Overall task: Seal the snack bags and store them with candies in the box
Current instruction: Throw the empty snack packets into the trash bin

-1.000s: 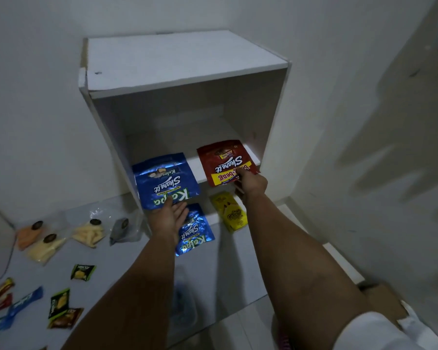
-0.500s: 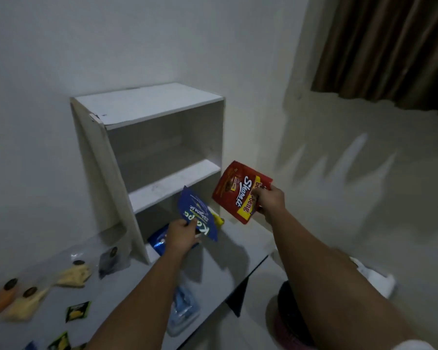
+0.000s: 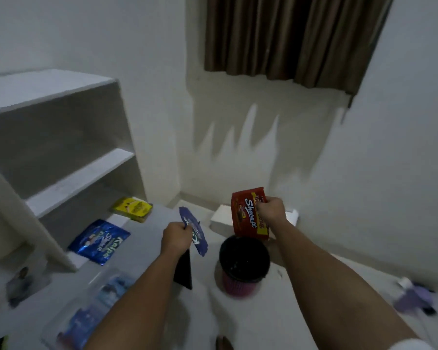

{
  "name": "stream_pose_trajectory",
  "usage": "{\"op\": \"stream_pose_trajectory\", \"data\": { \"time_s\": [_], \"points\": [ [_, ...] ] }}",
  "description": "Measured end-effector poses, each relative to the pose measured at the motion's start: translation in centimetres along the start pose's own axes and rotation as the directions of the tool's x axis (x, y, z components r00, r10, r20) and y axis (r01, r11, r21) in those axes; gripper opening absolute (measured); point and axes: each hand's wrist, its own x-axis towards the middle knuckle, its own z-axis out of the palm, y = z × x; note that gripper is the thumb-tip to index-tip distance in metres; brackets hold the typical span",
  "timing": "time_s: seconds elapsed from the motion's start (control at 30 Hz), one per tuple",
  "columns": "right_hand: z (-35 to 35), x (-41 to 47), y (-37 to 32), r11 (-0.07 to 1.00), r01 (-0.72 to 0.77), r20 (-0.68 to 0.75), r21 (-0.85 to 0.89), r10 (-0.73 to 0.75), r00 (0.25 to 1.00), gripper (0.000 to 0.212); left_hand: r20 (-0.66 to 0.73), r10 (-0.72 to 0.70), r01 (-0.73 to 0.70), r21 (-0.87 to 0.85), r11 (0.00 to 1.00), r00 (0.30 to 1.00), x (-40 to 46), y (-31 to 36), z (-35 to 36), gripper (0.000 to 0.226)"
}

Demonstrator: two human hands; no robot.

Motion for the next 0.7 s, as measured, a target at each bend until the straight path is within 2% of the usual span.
{"op": "stream_pose_trajectory", "data": {
  "time_s": [0.2, 0.4, 0.6, 0.7],
  "points": [
    [-3.3, 1.7, 9.1, 0.989, -0.138, -0.065, -0.056, 0.134, 0.989, 0.021, 0.167, -0.015, 0.013, 0.008, 1.0, 0.986, 0.9, 0.1, 8.1, 0.029],
    [-4.4, 7.7, 18.2, 0.931, -0.351, -0.094, -0.098, 0.343, 0.935, 0.033, 0.282, -0.109, 0.059, 0.181, 0.982, 0.953, 4.3, -1.9, 16.3, 0.043],
    [-1.3, 17.0, 21.8, 0.871, -0.444, 0.008, -0.208, 0.455, 0.89, 0.026, 0.347, -0.226, 0.134, 0.27, 0.954, 0.91, 12.2, -3.4, 24.4, 0.051],
    [0.8, 22.2, 23.5, 0.842, -0.47, 0.066, -0.264, 0.503, 0.862, 0.024, 0.383, -0.319, 0.219, 0.283, 0.934, 0.867, 16.0, -4.7, 29.0, 0.053]
  ]
}}
